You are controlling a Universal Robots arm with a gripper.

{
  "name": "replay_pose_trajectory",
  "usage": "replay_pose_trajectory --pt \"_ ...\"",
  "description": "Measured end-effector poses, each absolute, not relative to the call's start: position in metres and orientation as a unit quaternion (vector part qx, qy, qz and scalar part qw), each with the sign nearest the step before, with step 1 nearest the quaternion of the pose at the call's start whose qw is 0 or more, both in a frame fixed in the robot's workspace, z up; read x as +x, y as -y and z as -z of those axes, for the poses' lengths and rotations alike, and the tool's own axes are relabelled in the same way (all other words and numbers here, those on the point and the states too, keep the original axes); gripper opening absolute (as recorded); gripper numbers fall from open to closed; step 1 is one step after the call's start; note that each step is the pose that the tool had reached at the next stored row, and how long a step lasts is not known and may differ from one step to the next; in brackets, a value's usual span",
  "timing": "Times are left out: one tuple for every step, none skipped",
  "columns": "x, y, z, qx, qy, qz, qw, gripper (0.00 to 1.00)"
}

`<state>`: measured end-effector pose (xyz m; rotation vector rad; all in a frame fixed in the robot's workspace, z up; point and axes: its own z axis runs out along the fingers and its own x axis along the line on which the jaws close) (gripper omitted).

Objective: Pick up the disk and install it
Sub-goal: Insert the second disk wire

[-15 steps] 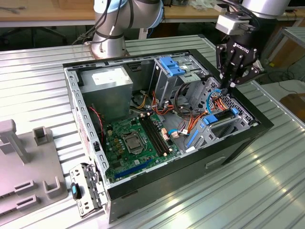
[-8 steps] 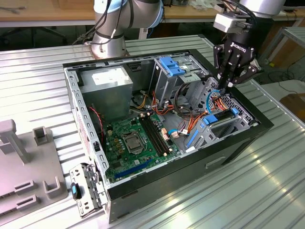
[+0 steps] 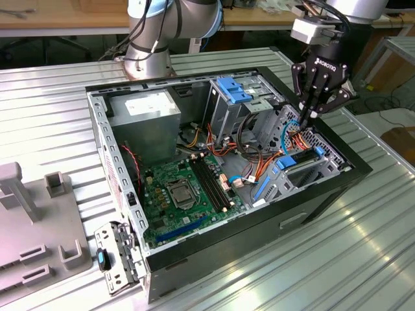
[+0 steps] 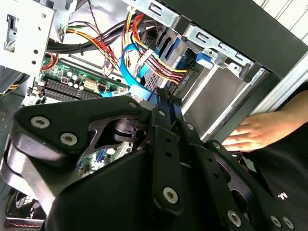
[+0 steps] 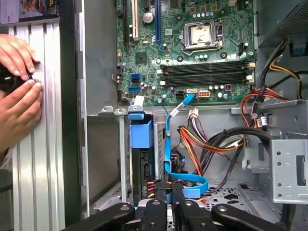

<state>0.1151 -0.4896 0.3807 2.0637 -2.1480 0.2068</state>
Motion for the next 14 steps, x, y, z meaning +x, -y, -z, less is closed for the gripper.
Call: replay_pose_trajectory --pt "0.115 0.491 -0.381 0.689 0.717 -0.069 0.078 0.16" --pt "0.115 0.496 -0.380 0.689 0.718 -0.066 0.075 0.16" --pt "0.115 0.500 -0.380 0.690 0.718 -0.061 0.070 0.16" --pt "0.114 0.503 -0.380 0.691 0.719 -0.053 0.062 0.16" --pt "0.114 0.506 -0.380 0.691 0.719 -0.043 0.052 0.16" --pt "0.114 0.510 -0.380 0.692 0.720 -0.033 0.043 0.16" --pt "0.113 0.512 -0.379 0.692 0.720 -0.030 0.041 0.16" --pt "0.113 0.515 -0.379 0.692 0.720 -0.029 0.039 0.16" --pt "0.113 0.519 -0.379 0.692 0.720 -0.028 0.038 0.16" --pt "0.113 0.523 -0.379 0.692 0.720 -0.028 0.038 0.16" --pt "0.112 0.525 -0.379 0.692 0.720 -0.028 0.038 0.16" --pt "0.112 0.528 -0.379 0.692 0.720 -0.028 0.038 0.16" --pt "0.111 0.530 -0.379 0.692 0.720 -0.028 0.038 0.16" --pt "0.111 0.531 -0.378 0.692 0.720 -0.028 0.038 0.16"
